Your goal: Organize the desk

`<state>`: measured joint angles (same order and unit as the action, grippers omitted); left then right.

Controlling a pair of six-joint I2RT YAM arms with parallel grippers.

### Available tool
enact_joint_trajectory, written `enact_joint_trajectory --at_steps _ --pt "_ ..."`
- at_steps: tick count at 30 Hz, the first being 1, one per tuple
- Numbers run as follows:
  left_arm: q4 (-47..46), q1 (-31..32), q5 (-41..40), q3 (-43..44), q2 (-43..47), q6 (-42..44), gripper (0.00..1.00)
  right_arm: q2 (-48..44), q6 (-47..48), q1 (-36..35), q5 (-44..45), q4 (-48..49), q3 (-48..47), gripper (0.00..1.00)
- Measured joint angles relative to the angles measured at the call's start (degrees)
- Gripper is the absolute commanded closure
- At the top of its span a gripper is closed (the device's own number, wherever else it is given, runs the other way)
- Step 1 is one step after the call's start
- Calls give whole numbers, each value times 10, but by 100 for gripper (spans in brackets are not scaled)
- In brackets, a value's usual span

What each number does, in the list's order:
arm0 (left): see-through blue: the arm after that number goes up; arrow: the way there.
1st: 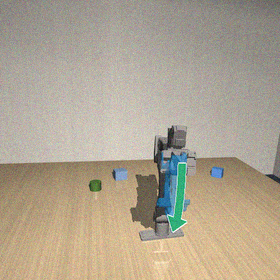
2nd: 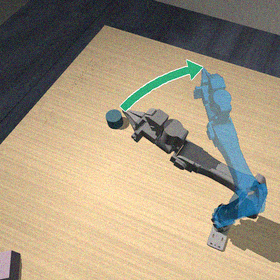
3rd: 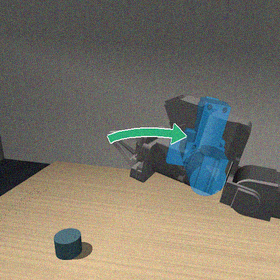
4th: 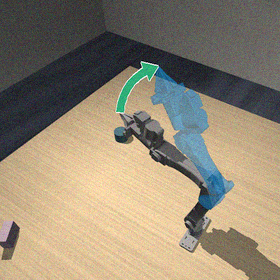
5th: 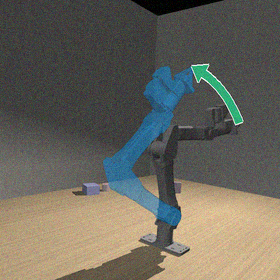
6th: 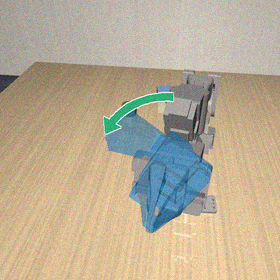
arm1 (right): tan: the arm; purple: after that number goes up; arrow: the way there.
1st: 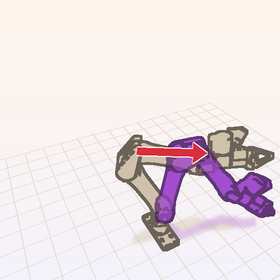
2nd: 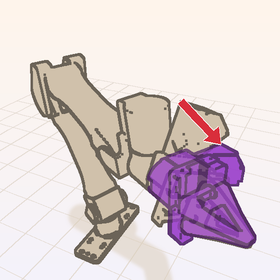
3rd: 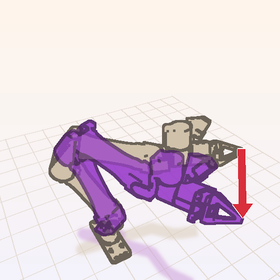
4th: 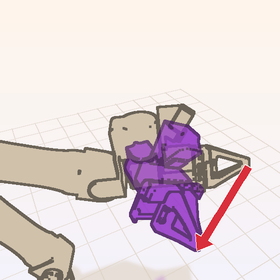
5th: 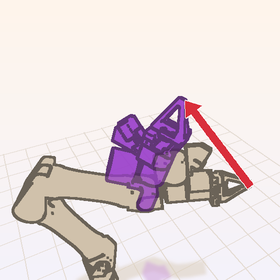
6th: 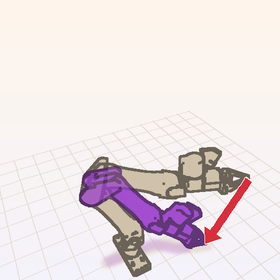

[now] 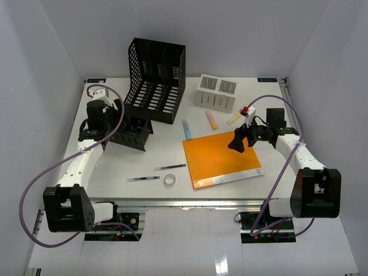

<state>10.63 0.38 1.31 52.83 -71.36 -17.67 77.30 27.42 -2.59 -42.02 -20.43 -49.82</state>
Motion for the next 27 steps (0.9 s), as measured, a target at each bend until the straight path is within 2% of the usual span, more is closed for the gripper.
enact_joint_trajectory --at_steps 3,7,10,14,18,23,27 --pt "-3 -1 38 -4 16 1 4 0 0 0 -1 0 0 0" --pt "-7 -1 115 -8 42 -5 2 4 3 -12 -1 0 0 0" --pt "-23 -1 188 -15 52 -23 2 32 4 -54 30 -5 -18 4" --pt "-44 -1 288 -49 56 -68 2 127 -21 -145 104 -19 -109 7" --pt "-72 -1 354 -112 79 -123 2 225 -69 -205 175 -19 -227 8" --pt "-99 -1 387 -172 144 -173 2 306 -150 -264 256 -15 -316 9" --pt "-106 -1 391 -189 189 -191 2 361 -206 -311 300 -7 -363 16"
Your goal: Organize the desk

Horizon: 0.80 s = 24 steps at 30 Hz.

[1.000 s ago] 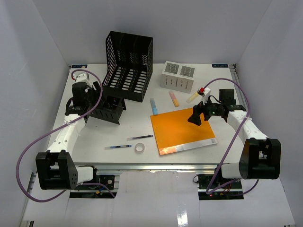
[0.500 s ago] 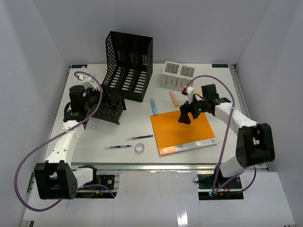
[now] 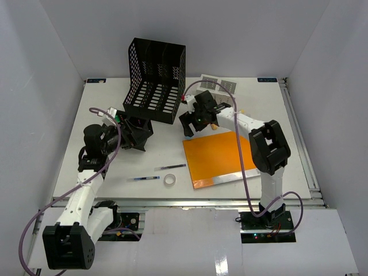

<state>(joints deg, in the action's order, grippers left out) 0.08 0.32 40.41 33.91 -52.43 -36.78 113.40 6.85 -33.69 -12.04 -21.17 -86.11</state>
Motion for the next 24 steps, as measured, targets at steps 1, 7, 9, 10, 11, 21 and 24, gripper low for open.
enact_joint_trajectory --at_steps 1,7,9,10,11,21,24 --pt "-1 0 0 -3 11 -3 2 13 -11 -8 9 3 -12 20" --pt "-3 0 -2 -19 49 -21 2 78 -63 -36 68 7 -62 31" --pt "-4 0 -3 -25 55 -27 2 90 -72 -36 85 7 -65 36" --pt "-5 0 -3 -28 57 -31 2 96 -75 -35 93 6 -65 38" --pt "-6 0 -3 -31 60 -36 2 100 -78 -35 101 6 -65 38" --pt "-23 0 -3 -54 63 -78 2 108 -83 -34 136 7 -69 55" --pt "-37 0 1 -55 52 -94 2 108 -81 -35 148 8 -69 64"
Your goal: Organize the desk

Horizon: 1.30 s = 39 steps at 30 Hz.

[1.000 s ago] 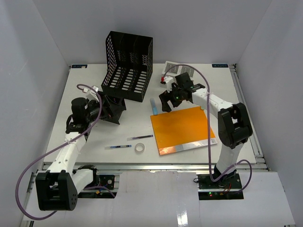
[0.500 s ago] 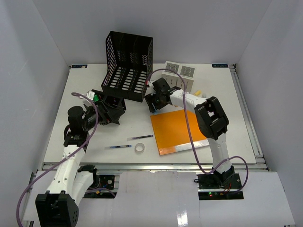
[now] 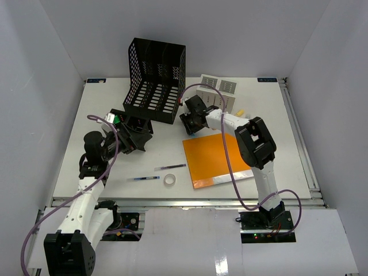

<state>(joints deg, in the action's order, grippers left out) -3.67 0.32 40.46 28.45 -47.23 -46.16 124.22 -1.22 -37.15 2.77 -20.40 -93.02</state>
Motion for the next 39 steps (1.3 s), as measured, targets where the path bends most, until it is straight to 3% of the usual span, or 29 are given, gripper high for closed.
enact_joint_trajectory --at_steps 8,11,16,25,39 --pt "-25 33 -21 17 -66 -30 2 0 34 9 -12 1 1 89" --pt "-34 69 -44 40 -97 -34 2 -5 60 27 -52 2 9 92" --pt "-70 126 -73 59 -142 -48 2 -65 121 71 -136 -1 69 92" --pt "-128 176 -104 84 -244 -86 2 -283 190 169 -346 -2 209 92" --pt "-194 289 -130 147 -352 -126 2 -486 214 211 -461 -3 371 92"
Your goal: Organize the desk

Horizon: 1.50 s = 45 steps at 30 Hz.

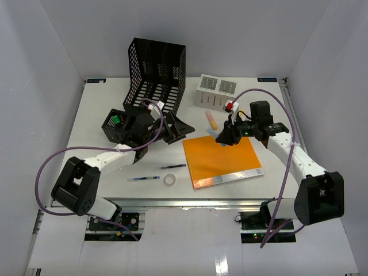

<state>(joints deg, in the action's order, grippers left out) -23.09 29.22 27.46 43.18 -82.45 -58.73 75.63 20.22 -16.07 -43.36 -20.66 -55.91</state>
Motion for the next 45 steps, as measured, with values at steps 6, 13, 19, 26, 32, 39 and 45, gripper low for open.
enact_joint_trajectory --at_steps 6,13,19,26,32,39,45 --pt "-1 22 -13 23 -22 -2 2 -27 3 19 -13 16 42 92" --pt "4 53 -32 56 -58 0 2 -49 4 33 -24 28 70 92" --pt "6 75 -41 84 -98 2 2 -53 10 34 -32 35 71 92" --pt "14 96 -49 122 -146 4 3 -55 10 36 -35 42 84 92" --pt "19 106 -57 137 -157 9 13 -55 10 36 -43 45 88 92" --pt "7 110 -55 141 -166 4 39 -55 10 36 -42 47 89 92" --pt "-2 116 -54 142 -168 -5 49 -54 10 36 -39 48 94 92"
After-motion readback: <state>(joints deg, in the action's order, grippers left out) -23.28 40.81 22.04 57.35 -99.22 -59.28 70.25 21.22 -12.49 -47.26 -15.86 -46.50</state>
